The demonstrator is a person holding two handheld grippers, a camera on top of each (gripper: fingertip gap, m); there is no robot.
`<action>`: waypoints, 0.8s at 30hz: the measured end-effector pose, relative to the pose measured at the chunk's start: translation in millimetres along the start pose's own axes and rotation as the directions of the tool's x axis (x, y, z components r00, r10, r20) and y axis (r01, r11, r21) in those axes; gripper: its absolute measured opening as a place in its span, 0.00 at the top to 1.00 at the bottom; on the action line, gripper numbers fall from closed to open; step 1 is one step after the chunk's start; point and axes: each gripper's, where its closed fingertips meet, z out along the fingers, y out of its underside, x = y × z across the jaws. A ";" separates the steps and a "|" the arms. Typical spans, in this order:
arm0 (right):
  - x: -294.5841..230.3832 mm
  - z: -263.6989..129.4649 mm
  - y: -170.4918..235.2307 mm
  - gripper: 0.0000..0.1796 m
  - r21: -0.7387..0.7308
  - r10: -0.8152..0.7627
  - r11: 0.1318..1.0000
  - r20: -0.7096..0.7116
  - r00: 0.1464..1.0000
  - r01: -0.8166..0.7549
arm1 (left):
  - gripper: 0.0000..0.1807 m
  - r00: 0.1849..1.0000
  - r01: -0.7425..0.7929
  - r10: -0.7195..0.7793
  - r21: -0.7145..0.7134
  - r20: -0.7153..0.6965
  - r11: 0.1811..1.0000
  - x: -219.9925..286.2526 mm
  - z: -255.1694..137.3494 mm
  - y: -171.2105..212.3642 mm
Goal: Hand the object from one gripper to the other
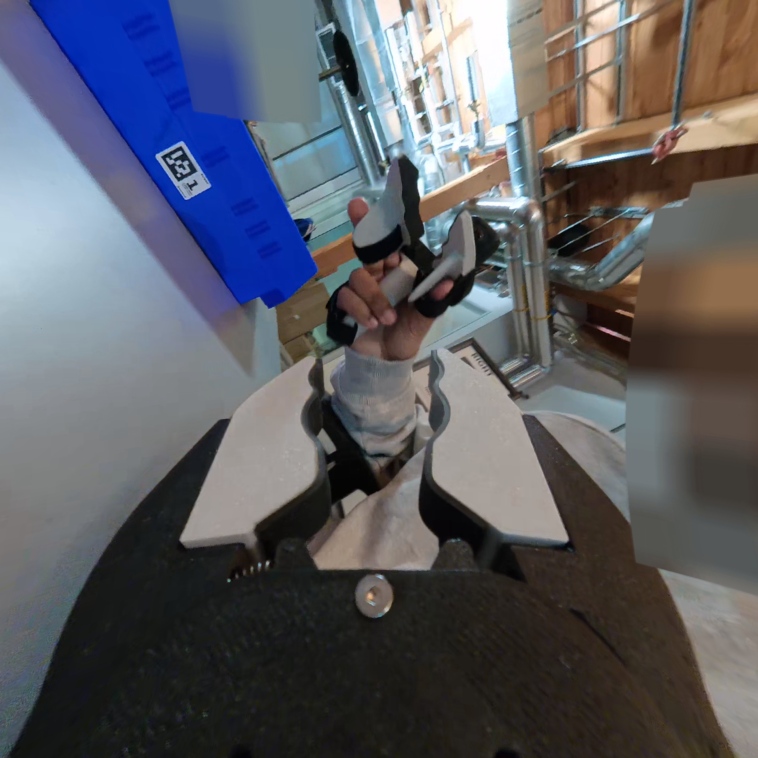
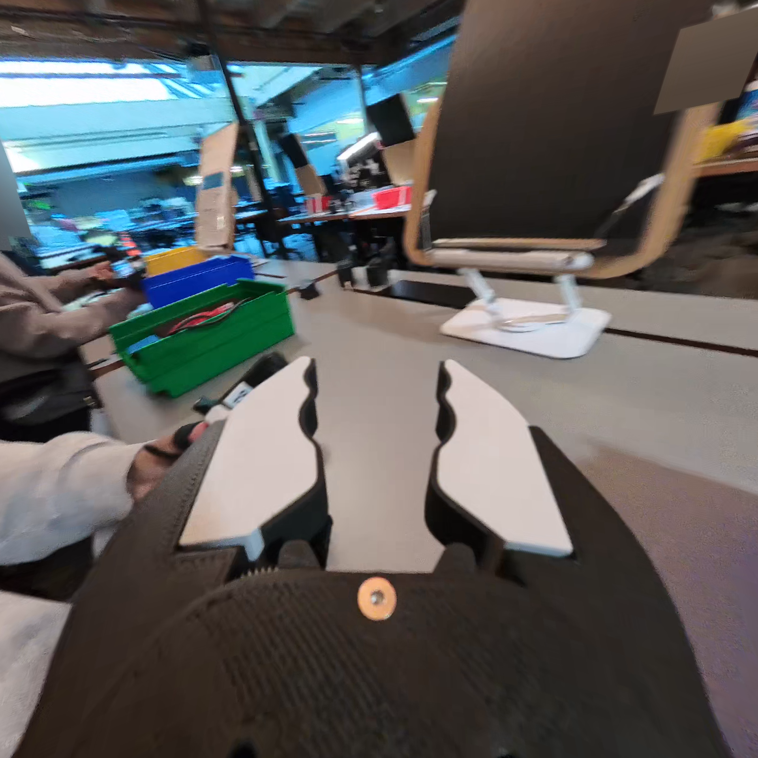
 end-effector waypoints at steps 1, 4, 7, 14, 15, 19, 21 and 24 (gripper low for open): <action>-13.0 9.3 16.2 0.74 -0.005 -0.013 1.000 0.033 0.999 0.013 | 0.72 1.000 -0.020 0.020 -0.012 0.017 1.000 -1.2 -0.2 1.0; -19.4 25.8 58.8 0.88 -0.083 -0.170 0.982 0.022 0.985 0.172 | 0.72 0.995 -0.074 0.078 -0.068 0.062 0.995 -4.4 0.1 6.9; -13.8 29.9 74.1 0.93 -0.141 -0.185 0.972 0.030 0.982 0.187 | 0.72 0.986 -0.123 0.135 -0.122 0.097 0.985 -7.4 2.4 13.9; -15.0 31.9 97.1 0.91 -0.216 0.003 0.976 0.097 0.995 0.018 | 0.75 0.854 -0.367 0.399 -0.159 0.333 0.917 -12.5 -21.4 -17.4; -17.0 31.5 98.1 0.91 -0.221 0.016 0.975 0.107 0.994 0.008 | 0.75 0.795 -0.432 0.458 -0.159 0.398 0.888 -6.6 -34.3 -32.7; -24.3 28.2 101.3 0.90 -0.239 -0.006 0.970 0.144 0.990 0.041 | 0.77 0.534 -0.656 0.554 -0.100 0.639 0.748 54.9 -112.1 -100.6; -26.6 27.4 102.5 0.90 -0.245 -0.043 0.966 0.162 0.986 0.082 | 0.78 0.367 -0.722 0.530 -0.125 0.764 0.680 90.6 -170.2 -125.1; -29.9 28.6 106.0 0.90 -0.257 -0.058 0.961 0.190 0.980 0.106 | 0.78 0.090 -0.716 0.398 -0.219 0.913 0.663 133.4 -275.2 -140.3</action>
